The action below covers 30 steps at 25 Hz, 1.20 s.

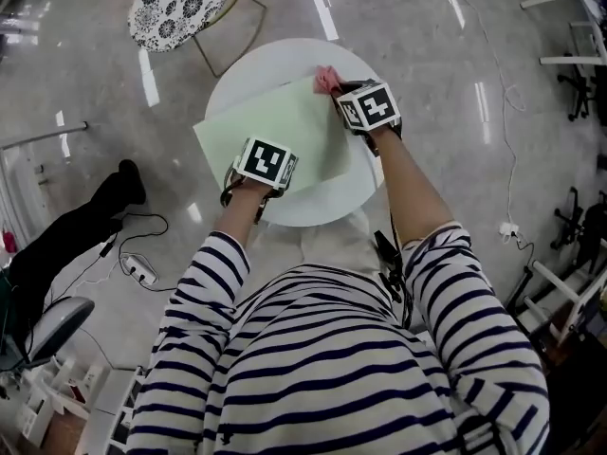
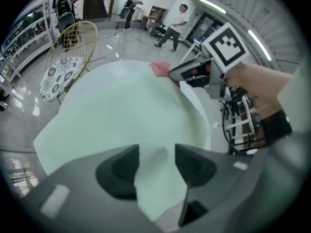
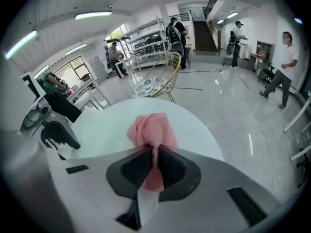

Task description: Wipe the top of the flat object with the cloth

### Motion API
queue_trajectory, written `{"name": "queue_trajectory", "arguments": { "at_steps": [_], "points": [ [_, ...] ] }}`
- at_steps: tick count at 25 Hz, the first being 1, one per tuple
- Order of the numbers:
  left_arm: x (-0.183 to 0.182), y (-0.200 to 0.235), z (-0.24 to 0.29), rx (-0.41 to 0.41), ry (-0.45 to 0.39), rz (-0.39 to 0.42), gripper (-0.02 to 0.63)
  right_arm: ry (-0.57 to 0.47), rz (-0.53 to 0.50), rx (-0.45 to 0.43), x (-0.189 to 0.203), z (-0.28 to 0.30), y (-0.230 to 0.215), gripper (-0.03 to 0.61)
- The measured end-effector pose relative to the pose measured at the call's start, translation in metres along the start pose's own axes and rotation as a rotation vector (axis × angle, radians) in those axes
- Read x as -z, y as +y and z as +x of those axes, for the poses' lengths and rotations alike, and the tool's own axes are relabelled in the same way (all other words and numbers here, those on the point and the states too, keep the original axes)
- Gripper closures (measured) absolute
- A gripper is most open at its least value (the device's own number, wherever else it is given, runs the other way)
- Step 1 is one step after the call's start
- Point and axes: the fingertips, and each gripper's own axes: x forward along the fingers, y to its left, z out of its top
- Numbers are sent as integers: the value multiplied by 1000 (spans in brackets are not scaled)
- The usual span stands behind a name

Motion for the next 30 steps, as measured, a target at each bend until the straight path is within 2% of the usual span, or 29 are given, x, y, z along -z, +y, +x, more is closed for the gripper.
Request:
{"name": "queue_trajectory", "arguments": {
  "at_steps": [3, 7, 17, 24, 30],
  "points": [
    [1, 1, 2, -13, 12, -1, 385, 15, -50, -41, 8, -4, 6, 538],
    [0, 3, 3, -18, 10, 1, 390, 30, -61, -92, 26, -10, 15, 538],
    [1, 3, 5, -55, 13, 14, 390, 84, -110, -134, 75, -33, 35, 538],
    [0, 4, 6, -72, 12, 18, 390, 109, -73, -162, 112, -52, 50, 538],
    [5, 4, 7, -77, 34, 3, 390, 102, 7, -161, 137, -70, 63, 538]
  ]
}}
